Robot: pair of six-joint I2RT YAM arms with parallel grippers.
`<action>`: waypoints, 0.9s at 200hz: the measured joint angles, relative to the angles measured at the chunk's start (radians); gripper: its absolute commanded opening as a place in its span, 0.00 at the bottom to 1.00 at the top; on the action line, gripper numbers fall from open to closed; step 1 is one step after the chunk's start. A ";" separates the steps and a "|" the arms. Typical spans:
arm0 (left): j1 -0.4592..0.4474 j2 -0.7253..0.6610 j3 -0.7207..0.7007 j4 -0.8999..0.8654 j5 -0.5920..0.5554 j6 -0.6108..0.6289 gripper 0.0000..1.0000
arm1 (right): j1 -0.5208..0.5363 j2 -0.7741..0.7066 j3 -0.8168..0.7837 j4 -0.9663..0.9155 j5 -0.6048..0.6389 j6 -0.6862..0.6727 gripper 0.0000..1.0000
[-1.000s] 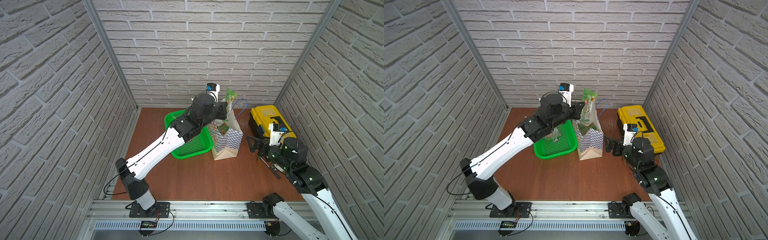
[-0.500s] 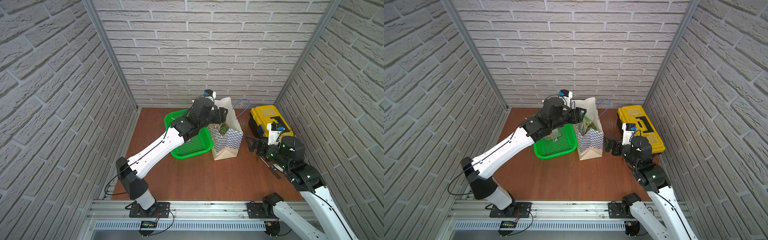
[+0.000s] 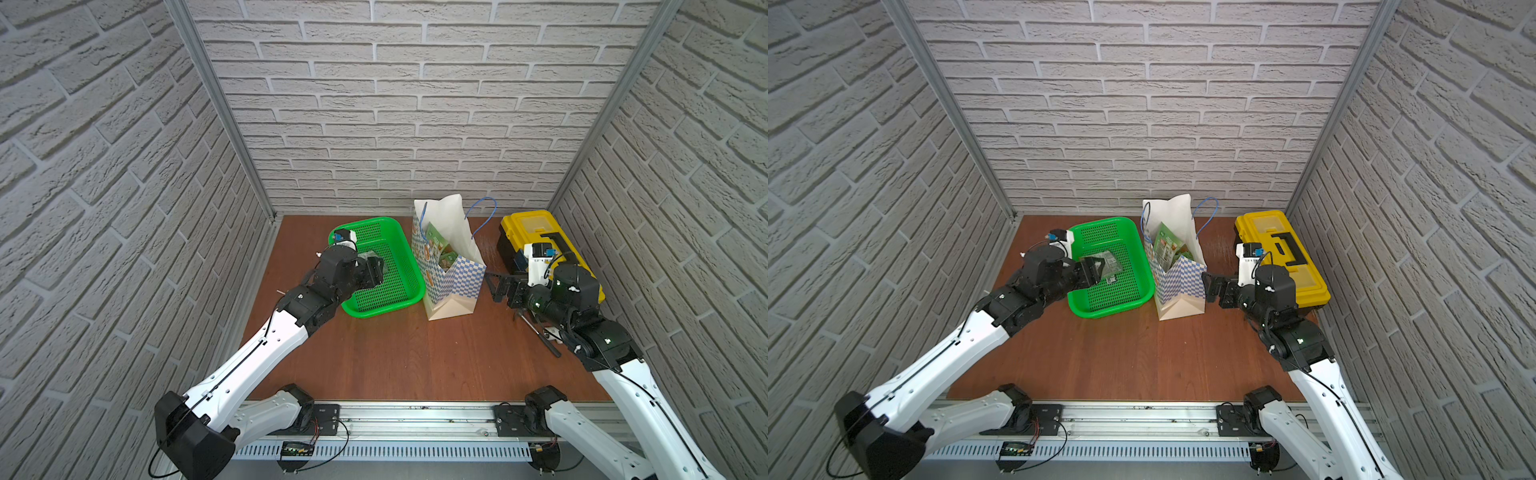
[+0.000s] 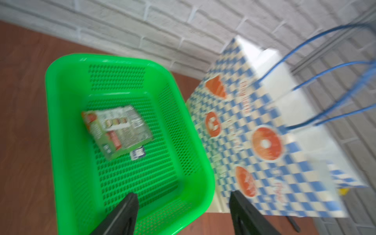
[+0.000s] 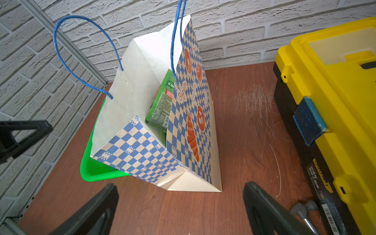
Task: Place the condiment packets inside the bag
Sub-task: Place the condiment packet in the paper bag, then adjust the storage box at the center of the board.
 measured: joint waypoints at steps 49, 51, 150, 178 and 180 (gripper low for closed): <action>0.129 -0.050 -0.210 -0.068 0.011 -0.055 0.76 | 0.000 0.034 0.050 0.000 -0.018 -0.003 0.99; 0.135 -0.048 -0.215 -0.068 0.014 -0.056 0.76 | 0.000 0.035 0.051 0.000 -0.018 -0.003 0.99; 0.144 0.071 -0.123 -0.129 -0.008 -0.109 0.78 | 0.000 0.058 0.058 0.001 -0.030 -0.002 0.99; 0.138 0.084 -0.081 -0.154 -0.082 -0.122 0.78 | 0.000 0.058 0.057 0.001 -0.030 -0.002 0.99; 0.138 0.086 -0.081 -0.154 -0.083 -0.123 0.78 | 0.000 0.058 0.057 0.001 -0.030 -0.002 0.99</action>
